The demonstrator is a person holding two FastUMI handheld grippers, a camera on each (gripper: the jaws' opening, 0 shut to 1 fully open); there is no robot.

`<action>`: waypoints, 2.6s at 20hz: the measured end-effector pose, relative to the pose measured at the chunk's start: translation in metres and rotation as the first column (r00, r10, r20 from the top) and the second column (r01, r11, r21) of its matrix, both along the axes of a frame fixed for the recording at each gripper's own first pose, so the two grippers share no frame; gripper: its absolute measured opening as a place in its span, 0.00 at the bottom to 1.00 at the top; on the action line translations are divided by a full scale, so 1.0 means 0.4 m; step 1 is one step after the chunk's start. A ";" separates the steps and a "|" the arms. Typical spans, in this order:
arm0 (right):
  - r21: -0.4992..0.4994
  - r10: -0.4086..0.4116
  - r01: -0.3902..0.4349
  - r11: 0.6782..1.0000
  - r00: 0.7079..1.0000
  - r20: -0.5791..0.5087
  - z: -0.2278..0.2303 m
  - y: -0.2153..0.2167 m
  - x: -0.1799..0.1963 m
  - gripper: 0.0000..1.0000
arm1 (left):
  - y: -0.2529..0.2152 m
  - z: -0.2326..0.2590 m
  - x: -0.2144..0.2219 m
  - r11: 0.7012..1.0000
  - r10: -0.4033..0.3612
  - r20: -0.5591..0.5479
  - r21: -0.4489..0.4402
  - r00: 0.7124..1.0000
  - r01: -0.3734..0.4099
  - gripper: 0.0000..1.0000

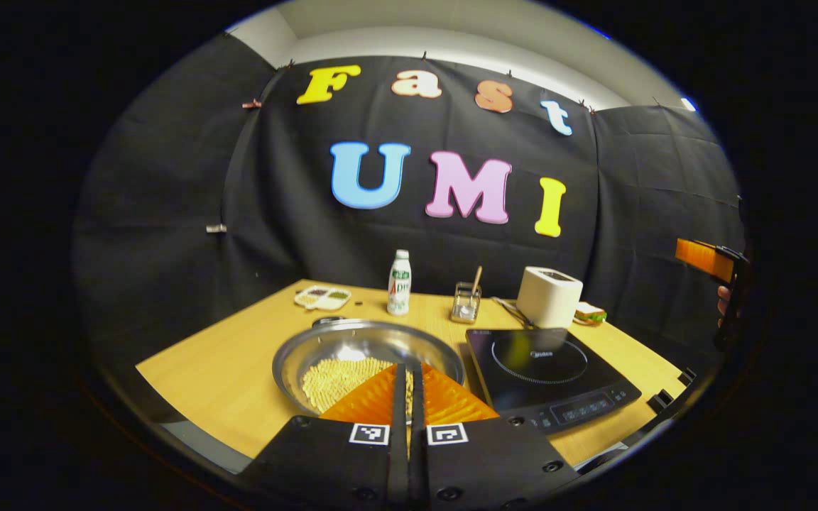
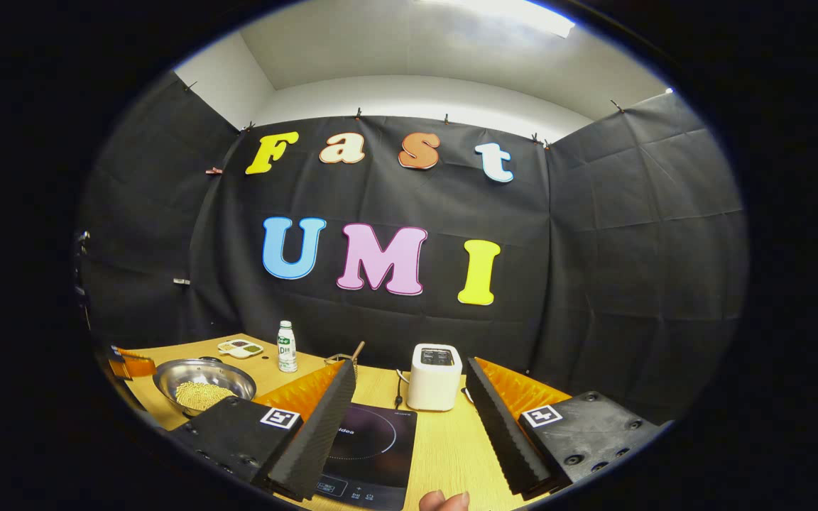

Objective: First push the handle of the pot to place it horizontally, then grasp the pot with both hands and set it on the induction cooktop.

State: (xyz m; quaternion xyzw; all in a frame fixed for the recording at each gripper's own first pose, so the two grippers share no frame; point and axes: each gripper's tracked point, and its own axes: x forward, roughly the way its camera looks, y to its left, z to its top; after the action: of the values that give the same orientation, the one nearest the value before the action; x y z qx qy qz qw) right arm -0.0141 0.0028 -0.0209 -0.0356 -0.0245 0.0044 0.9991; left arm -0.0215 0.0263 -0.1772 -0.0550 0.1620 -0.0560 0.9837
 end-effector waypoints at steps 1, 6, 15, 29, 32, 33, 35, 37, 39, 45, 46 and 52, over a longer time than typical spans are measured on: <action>0.001 -0.002 0.002 1.000 1.000 -0.005 -0.007 -0.002 0.001 0.97 | 0.007 -0.045 -0.010 1.000 -0.018 -0.055 -0.012 0.998 0.017 0.05; 0.016 0.004 -0.003 1.000 1.000 -0.024 -0.030 0.000 0.013 0.97 | 0.004 -0.223 -0.071 0.988 -0.152 -0.339 -0.021 0.928 0.154 0.05; 0.041 0.049 -0.045 0.998 0.994 -0.095 -0.114 0.023 0.036 0.97 | 0.031 -0.258 -0.042 0.947 -0.206 -0.563 0.090 0.801 0.307 0.05; 0.045 0.007 -0.002 0.999 0.994 -0.110 -0.127 -0.050 0.030 0.98 | -0.106 -0.262 0.045 0.899 -0.259 -0.655 0.105 0.710 0.425 0.05; 0.053 0.013 -0.007 0.999 0.993 -0.120 -0.139 -0.053 0.025 0.97 | -0.136 -0.262 0.070 0.891 -0.256 -0.660 0.122 0.707 0.437 0.05; 0.050 0.011 -0.005 0.999 0.993 -0.120 -0.140 -0.057 0.023 0.98 | -0.144 -0.260 0.078 0.889 -0.252 -0.661 0.130 0.707 0.438 0.05; 0.052 0.004 0.002 0.999 0.993 -0.121 -0.146 -0.070 0.018 0.98 | -0.162 -0.260 0.099 0.888 -0.240 -0.662 0.146 0.710 0.436 0.06; 0.066 0.002 0.006 0.998 0.991 -0.132 -0.161 -0.079 0.017 0.98 | -0.181 -0.260 0.120 0.886 -0.232 -0.659 0.161 0.716 0.436 0.05; 0.067 0.002 0.008 0.998 0.990 -0.142 -0.174 -0.083 0.015 0.98 | -0.198 -0.264 0.143 0.887 -0.225 -0.652 0.171 0.724 0.430 0.05; 0.081 -0.007 0.021 0.997 0.986 -0.166 -0.197 -0.111 0.012 0.98 | -0.247 -0.266 0.225 0.901 -0.204 -0.625 0.180 0.753 0.394 0.05; 0.080 -0.010 0.024 0.997 0.986 -0.168 -0.198 -0.117 0.013 0.98 | -0.254 -0.269 0.240 0.903 -0.200 -0.621 0.183 0.758 0.389 0.05; 0.073 -0.030 0.044 0.996 0.984 -0.177 -0.207 -0.136 0.013 0.98 | -0.298 -0.272 0.318 0.915 -0.183 -0.598 0.186 0.780 0.357 0.05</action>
State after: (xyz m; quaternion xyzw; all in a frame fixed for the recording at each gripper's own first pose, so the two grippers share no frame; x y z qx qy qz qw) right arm -0.0089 -0.0517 -0.1036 0.0028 0.0644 -0.0121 0.9978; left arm 0.1057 -0.0931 -0.2862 0.0991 0.4604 -0.1545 0.8685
